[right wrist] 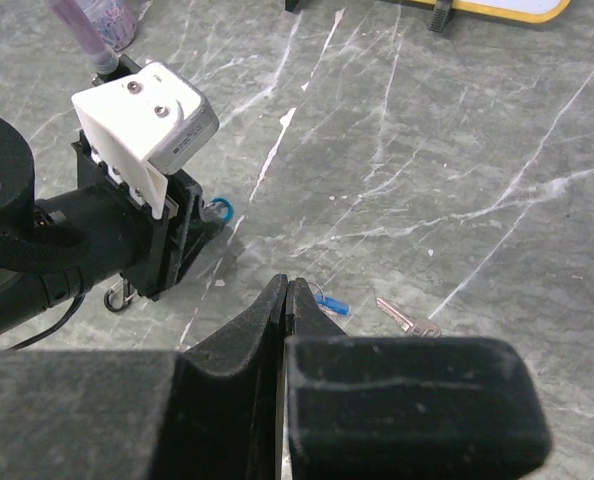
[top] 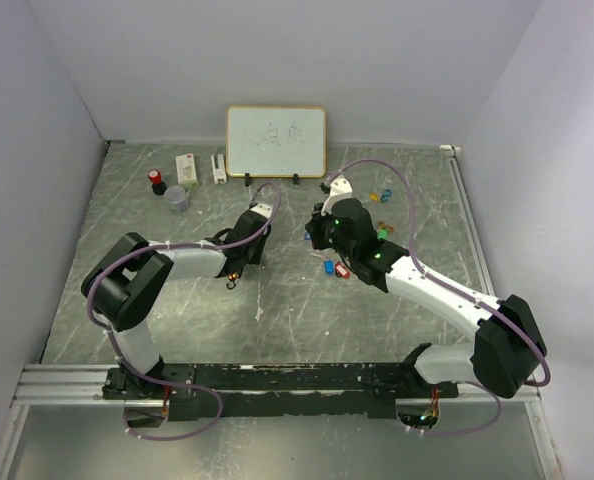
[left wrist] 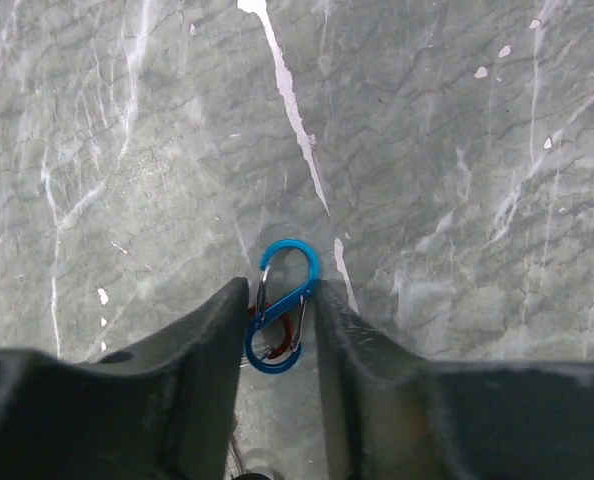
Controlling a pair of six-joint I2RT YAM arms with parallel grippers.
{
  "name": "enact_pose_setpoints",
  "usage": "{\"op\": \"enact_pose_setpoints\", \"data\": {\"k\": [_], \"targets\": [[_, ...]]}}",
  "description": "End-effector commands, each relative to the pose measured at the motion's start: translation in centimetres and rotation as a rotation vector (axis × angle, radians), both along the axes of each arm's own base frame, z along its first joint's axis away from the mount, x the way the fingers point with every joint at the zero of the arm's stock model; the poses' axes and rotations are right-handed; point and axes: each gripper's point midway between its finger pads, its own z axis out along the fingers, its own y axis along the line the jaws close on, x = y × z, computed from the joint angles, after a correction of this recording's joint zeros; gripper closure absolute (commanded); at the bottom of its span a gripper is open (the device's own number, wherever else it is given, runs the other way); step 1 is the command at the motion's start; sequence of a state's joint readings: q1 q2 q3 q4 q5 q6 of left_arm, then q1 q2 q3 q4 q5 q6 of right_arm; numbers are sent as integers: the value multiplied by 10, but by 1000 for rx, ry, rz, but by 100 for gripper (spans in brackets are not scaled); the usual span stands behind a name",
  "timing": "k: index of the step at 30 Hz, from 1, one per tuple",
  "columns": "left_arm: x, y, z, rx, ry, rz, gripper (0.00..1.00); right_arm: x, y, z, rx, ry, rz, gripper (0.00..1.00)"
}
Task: Put the keys on the keyring
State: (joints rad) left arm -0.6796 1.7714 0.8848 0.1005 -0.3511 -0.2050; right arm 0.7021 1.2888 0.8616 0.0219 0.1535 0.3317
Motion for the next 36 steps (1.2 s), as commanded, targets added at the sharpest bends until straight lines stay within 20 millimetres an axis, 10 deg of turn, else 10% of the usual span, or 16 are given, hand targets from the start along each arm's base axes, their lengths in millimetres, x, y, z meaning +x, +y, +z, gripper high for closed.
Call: {"op": "enact_pose_setpoints", "data": {"k": [1,8,36], "targets": [[7,-10,7,-21,-22,-16,64,0,-7,2,-9,-10,-15,100],[9,-12,21,-40,-46,-12,93,1,-4,-4,-11,3,-5,100],[-23,-57,126,-417,-86,-181,93,-23,38,-25,66,-19,282,100]]}}
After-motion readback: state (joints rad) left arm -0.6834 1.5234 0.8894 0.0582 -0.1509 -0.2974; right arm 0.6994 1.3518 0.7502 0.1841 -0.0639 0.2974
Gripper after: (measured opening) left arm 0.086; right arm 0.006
